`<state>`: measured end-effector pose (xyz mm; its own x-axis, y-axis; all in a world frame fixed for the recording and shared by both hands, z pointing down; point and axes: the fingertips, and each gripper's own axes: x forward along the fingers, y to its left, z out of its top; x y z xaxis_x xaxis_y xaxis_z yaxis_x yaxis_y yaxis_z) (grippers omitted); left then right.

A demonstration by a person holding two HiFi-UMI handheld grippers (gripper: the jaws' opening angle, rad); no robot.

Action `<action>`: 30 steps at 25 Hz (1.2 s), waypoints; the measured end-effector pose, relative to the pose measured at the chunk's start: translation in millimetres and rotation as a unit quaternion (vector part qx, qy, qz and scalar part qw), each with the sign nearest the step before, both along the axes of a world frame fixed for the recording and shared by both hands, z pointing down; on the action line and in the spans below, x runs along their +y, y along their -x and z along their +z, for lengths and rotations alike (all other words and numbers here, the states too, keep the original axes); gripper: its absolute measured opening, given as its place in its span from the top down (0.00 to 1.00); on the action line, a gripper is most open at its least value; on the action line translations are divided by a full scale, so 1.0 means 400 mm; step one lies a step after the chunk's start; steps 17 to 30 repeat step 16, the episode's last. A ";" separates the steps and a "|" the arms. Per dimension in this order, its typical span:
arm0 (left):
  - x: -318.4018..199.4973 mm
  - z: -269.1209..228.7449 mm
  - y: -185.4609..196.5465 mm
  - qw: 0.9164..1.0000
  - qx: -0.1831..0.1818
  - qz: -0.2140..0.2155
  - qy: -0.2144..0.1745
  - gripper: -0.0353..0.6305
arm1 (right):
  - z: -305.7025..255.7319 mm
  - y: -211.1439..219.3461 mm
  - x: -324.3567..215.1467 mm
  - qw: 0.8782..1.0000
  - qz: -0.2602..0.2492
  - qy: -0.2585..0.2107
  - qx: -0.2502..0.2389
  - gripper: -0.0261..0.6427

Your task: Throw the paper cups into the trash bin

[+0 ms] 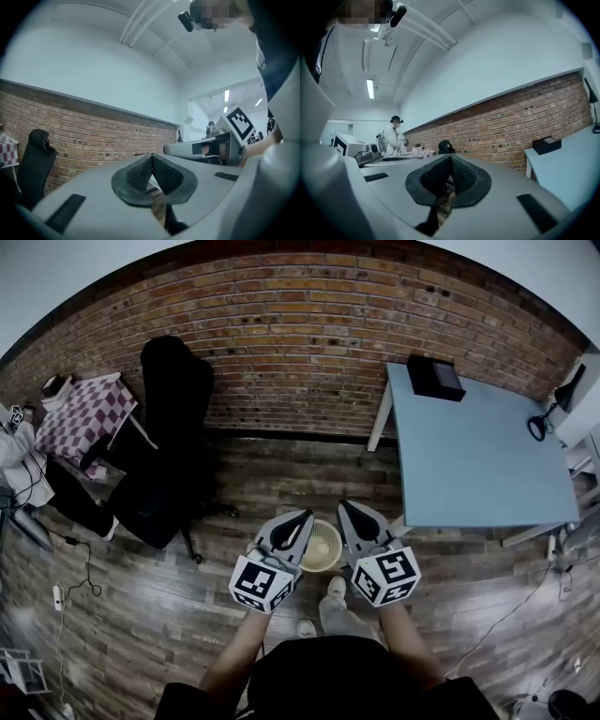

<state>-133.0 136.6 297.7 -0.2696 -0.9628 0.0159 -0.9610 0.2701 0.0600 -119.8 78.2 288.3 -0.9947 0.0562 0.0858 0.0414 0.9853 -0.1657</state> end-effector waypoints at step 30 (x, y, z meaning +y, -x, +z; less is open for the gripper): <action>0.085 -0.018 -0.136 1.000 -0.017 0.017 -0.012 0.93 | -0.027 -0.149 0.093 0.999 0.022 -0.020 -0.015 0.95</action>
